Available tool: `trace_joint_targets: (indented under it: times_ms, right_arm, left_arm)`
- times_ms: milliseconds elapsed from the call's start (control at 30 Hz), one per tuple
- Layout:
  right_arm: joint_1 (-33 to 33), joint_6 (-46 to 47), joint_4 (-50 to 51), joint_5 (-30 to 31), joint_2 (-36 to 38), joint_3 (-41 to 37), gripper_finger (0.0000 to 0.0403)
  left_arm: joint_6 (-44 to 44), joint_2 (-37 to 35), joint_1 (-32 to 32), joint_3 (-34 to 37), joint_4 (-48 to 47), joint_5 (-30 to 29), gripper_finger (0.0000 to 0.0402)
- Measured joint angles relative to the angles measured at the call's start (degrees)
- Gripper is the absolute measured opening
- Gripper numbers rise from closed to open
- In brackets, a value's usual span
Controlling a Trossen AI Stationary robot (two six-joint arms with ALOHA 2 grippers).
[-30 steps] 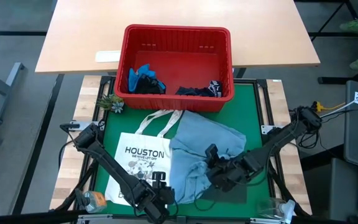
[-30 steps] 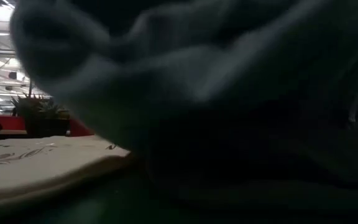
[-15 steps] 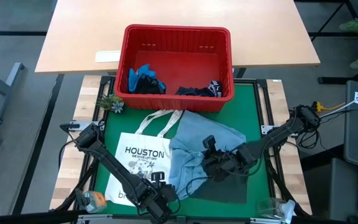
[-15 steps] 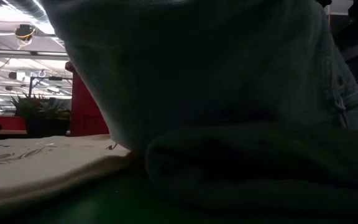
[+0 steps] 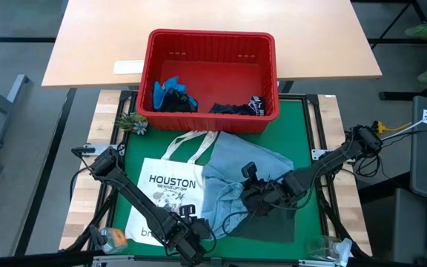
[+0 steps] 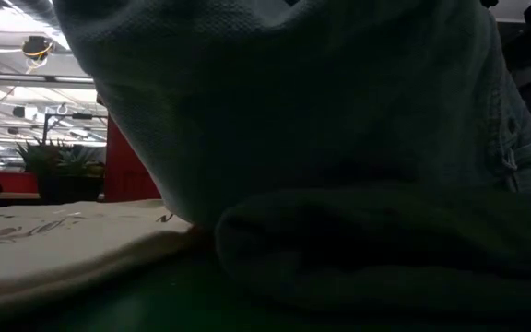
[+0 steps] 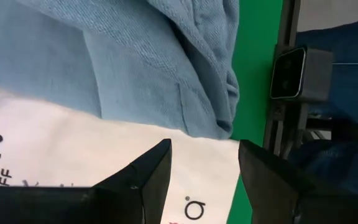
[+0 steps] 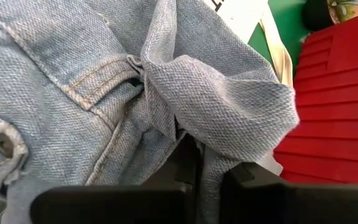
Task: Fold Laundry from Bin
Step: Fold the light blue jeans
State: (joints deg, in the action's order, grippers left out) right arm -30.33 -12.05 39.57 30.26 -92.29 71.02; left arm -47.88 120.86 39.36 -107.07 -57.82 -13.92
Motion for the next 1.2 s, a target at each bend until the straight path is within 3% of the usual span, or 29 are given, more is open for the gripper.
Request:
trace_joint_targets:
  times_ms: [600,933,1200]
  right_arm:
    - [0.0,0.0,0.0,-0.3,0.0,0.0,0.0024]
    - [0.0,0.0,0.2,-0.7,0.0,0.0,0.0024]
    - [0.0,0.0,0.9,-1.4,0.0,0.0,0.0024]
  left_arm:
    - [1.9,0.0,-0.3,0.0,1.9,-1.8,0.0184]
    - [0.2,0.0,-0.5,3.6,9.0,-1.5,0.0258]
    - [0.4,0.0,-0.4,6.3,11.3,-2.0,0.0265]
